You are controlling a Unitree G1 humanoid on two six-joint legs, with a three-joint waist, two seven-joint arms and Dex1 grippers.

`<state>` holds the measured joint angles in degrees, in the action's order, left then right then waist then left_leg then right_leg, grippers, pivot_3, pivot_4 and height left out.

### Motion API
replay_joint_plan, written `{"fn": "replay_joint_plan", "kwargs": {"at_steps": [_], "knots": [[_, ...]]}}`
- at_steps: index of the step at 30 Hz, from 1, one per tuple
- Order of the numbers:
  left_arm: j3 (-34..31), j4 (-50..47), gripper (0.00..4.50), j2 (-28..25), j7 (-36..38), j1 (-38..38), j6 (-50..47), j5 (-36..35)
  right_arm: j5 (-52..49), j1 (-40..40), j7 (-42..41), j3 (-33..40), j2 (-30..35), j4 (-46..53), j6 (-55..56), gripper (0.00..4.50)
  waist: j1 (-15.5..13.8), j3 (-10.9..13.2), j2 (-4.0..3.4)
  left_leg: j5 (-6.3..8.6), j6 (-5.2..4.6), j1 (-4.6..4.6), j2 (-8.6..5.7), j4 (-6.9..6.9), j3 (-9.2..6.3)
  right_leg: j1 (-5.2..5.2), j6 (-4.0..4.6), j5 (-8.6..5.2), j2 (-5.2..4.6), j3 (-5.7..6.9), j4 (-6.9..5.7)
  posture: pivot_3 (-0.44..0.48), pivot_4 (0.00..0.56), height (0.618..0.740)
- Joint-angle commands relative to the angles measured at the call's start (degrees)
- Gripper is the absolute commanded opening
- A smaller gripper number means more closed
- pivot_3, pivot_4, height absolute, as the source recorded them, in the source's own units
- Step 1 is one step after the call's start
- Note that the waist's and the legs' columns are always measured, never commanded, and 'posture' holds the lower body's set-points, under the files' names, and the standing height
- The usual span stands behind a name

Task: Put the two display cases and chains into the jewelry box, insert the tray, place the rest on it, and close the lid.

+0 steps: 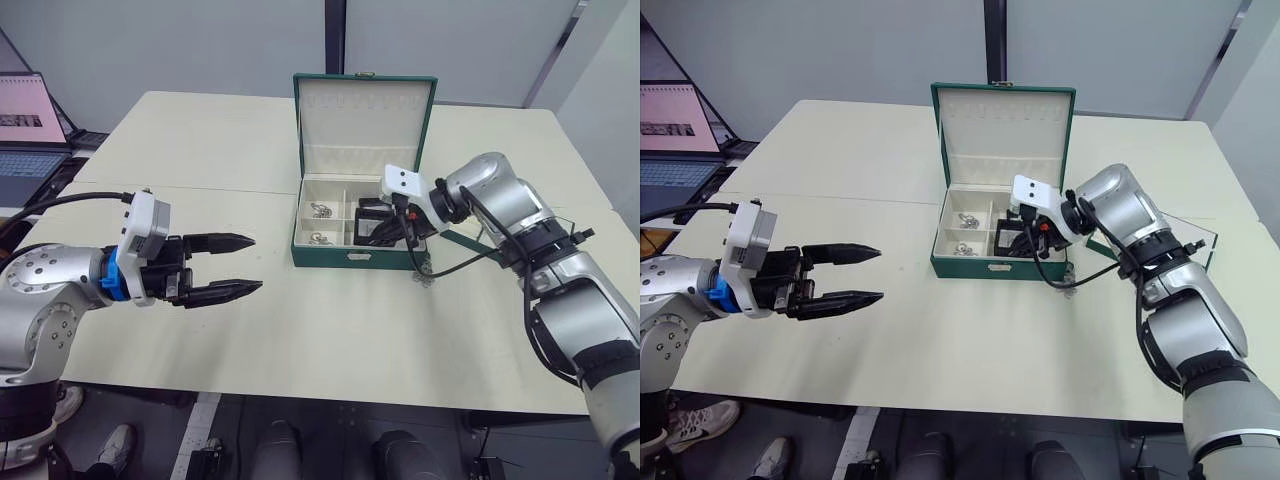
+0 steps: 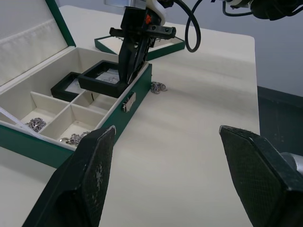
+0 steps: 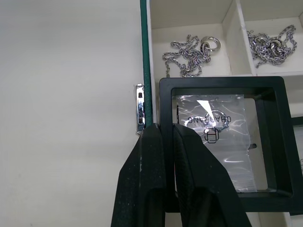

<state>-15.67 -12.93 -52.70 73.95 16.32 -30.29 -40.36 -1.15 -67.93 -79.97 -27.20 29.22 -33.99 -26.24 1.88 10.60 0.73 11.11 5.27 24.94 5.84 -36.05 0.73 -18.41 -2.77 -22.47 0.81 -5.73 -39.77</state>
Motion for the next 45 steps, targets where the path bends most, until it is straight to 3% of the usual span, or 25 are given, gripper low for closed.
{"fn": "replay_joint_plan", "kwargs": {"at_steps": [1, 11, 13, 18, 25, 27, 30, 33, 35, 37, 42, 45], "knots": [[-1.71, -0.89, 3.64, -1.27, 0.33, 0.17, 0.79, -0.63, 0.61, -1.17, -0.53, 1.82, 0.13, 0.55, 1.16, 0.02, 0.00, 0.00, 0.00, 0.00, 0.00, 0.00, 0.00, 0.00, 0.01, -0.02, 0.00, 0.00, 0.00, 0.00, -0.03, 0.000, 0.150, 0.737], [-1.50, -0.68, 3.64, -1.40, 0.65, 0.12, 1.01, -0.15, 2.35, -0.64, -0.15, 2.08, 0.04, -1.19, 2.46, 0.02, 0.00, 0.00, 0.00, 0.00, -0.01, 0.00, 0.02, -0.01, 0.05, -0.08, 0.00, 0.00, 0.00, -0.01, -0.11, 0.000, 0.150, 0.737], [-1.50, -0.79, 3.64, -1.45, 0.60, 0.06, 0.99, -0.14, 2.82, -0.85, 0.66, 2.30, -0.28, -2.04, 3.00, 0.73, 0.01, 0.00, 0.00, 0.00, -0.01, 0.00, 0.02, -0.01, 0.05, -0.08, 0.00, 0.00, 0.00, -0.01, -0.11, 0.000, 0.150, 0.737], [-1.20, -0.97, 3.64, -1.55, 0.31, 0.28, 0.92, -0.19, 4.07, -1.56, 2.49, 2.95, -1.02, -4.29, 5.10, 1.85, 0.03, 0.00, 0.00, 0.00, -0.01, 0.00, 0.02, -0.01, 0.05, -0.08, 0.00, 0.00, 0.00, -0.01, -0.11, 0.000, 0.150, 0.737], [0.11, -0.53, 3.64, -2.01, -0.60, 1.70, 0.10, 0.75, 3.90, -3.04, 2.32, 5.08, -1.14, -4.85, 4.35, 1.85, 0.03, 0.00, 0.00, 0.00, 0.00, -0.01, 0.02, -0.01, 0.05, -0.08, 0.00, 0.00, 0.00, -0.01, -0.12, 0.000, 0.150, 0.737], [0.84, -0.31, 3.64, -2.15, -1.95, 2.46, -1.06, 1.19, 2.77, -3.71, 1.91, 6.78, -0.27, -2.93, 2.22, 2.24, 0.02, 0.01, -0.01, 0.00, 0.00, -0.01, 0.02, -0.01, 0.06, -0.08, 0.00, 0.00, 0.00, -0.02, -0.12, 0.000, 0.150, 0.737], [0.90, -0.05, 3.64, -2.02, -3.45, 3.40, -2.49, 0.81, 0.24, -2.18, 1.10, 9.99, 2.74, 5.66, -3.54, 2.94, -0.05, 0.02, -0.01, 0.00, 0.00, 0.00, 0.02, 0.00, 0.06, -0.09, 0.00, 0.00, 0.00, -0.02, -0.12, 0.000, 0.150, 0.737], [0.85, -0.39, 3.64, -2.99, -3.49, 2.04, -4.21, 0.70, -4.86, 6.37, 1.98, 15.12, 8.37, 26.14, -15.32, 3.78, -0.41, 0.02, 0.02, 0.00, 0.00, 0.01, 0.02, 0.03, 0.06, -0.08, -0.01, -0.01, -0.01, 0.02, -0.09, 0.000, 0.150, 0.737], [0.16, -0.73, 4.01, -3.17, -3.77, 0.65, -4.65, 0.69, -8.85, 13.58, 3.73, 18.77, 11.48, 40.02, -23.57, 4.49, -0.59, 0.00, 0.05, 0.01, -0.01, 0.02, 0.02, 0.09, -0.02, -0.01, -0.02, -0.01, -0.01, 0.12, 0.00, 0.000, 0.150, 0.737], [-0.24, -0.94, 4.49, -3.77, -3.19, -0.90, -4.82, 0.76, -12.49, 21.29, 6.54, 23.27, 13.84, 51.94, -30.43, 4.50, -0.49, 0.01, 0.06, 0.02, -0.03, 0.01, 0.02, 0.12, -0.02, 0.04, -0.02, -0.02, -0.01, 0.12, 0.08, 0.000, 0.150, 0.737], [-3.16, 0.27, 4.49, -1.76, -4.06, -4.41, 0.91, 2.74, -18.50, 42.06, 15.93, 38.61, 13.37, 75.74, -44.58, 4.50, -0.21, 0.03, 0.07, 0.03, -0.04, 0.00, 0.00, 0.11, 0.00, 0.10, -0.02, -0.02, 0.00, 0.04, 0.12, 0.000, 0.150, 0.737], [-4.27, 1.24, 4.49, -3.32, -1.98, -6.51, -4.41, -1.34, -22.35, 51.99, 19.05, 46.37, 10.37, 84.91, -48.27, 4.50, -0.03, 0.02, 0.08, 0.02, -0.03, -0.03, -0.01, 0.10, 0.00, 0.12, -0.02, -0.02, 0.02, 0.00, 0.11, 0.000, 0.150, 0.737]]}}
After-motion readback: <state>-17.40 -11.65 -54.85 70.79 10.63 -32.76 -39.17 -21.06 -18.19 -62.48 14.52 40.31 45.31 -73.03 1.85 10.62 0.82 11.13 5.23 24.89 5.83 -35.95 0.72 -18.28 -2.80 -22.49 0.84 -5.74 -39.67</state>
